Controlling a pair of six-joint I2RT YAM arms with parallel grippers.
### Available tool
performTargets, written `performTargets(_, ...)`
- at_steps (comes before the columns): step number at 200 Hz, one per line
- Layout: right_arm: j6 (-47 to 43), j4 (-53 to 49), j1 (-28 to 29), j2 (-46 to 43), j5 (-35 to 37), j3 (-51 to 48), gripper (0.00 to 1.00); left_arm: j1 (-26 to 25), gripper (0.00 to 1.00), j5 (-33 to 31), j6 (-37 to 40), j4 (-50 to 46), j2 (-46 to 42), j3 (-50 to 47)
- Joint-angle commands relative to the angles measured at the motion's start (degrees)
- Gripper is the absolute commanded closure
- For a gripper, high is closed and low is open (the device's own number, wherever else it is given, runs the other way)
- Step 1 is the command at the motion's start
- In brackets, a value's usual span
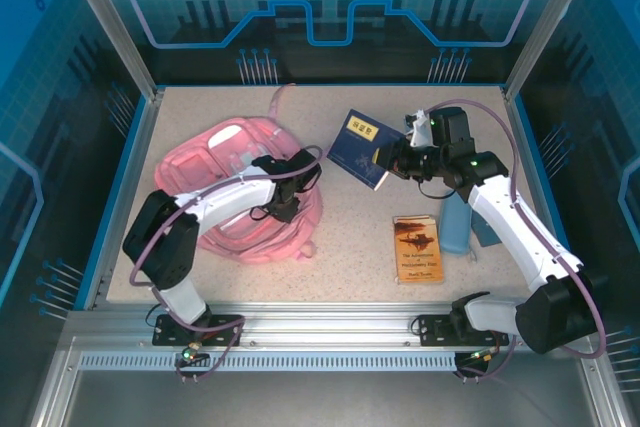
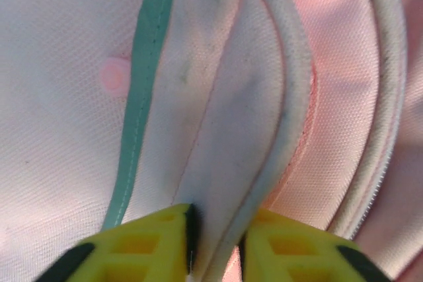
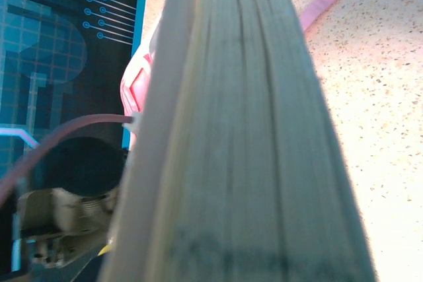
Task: Pack the student bag
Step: Open the student bag at the top-center of the table, then place the book in the student bag.
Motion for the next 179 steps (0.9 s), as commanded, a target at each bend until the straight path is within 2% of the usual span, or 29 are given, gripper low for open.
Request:
performTargets(1, -2.7, -2.1, -2.5, -2.8, -0.4, 0.5, 0.94, 0.2, 0.82, -1.4, -1.7, 0.8, -7.3, 1.6)
performTargets(30, -3.7, -3.3, -4.6, -5.2, -1.2, -1.4, 0.94, 0.2, 0.87, -0.7, -2.0, 1.1, -12.0, 4.1)
performTargets(82, -2.1, 0.5, -3.2, -5.2, -8.9, -6.5, 0.94, 0.3, 0.90, -1.1, -2.8, 7.0, -18.0, 10.7)
performTargets(141, 2.4, 9.1, 4.9, 0.7, -12.9, -8.4, 0.93, 0.3, 0.90, 1.5, -4.0, 14.0, -19.4, 14.9)
performTargets(179, 11.1, 20.1, 10.7, 8.5, -10.1, -7.7, 0.94, 0.2, 0.90, 3.4, -6.4, 16.3, -20.1, 14.0)
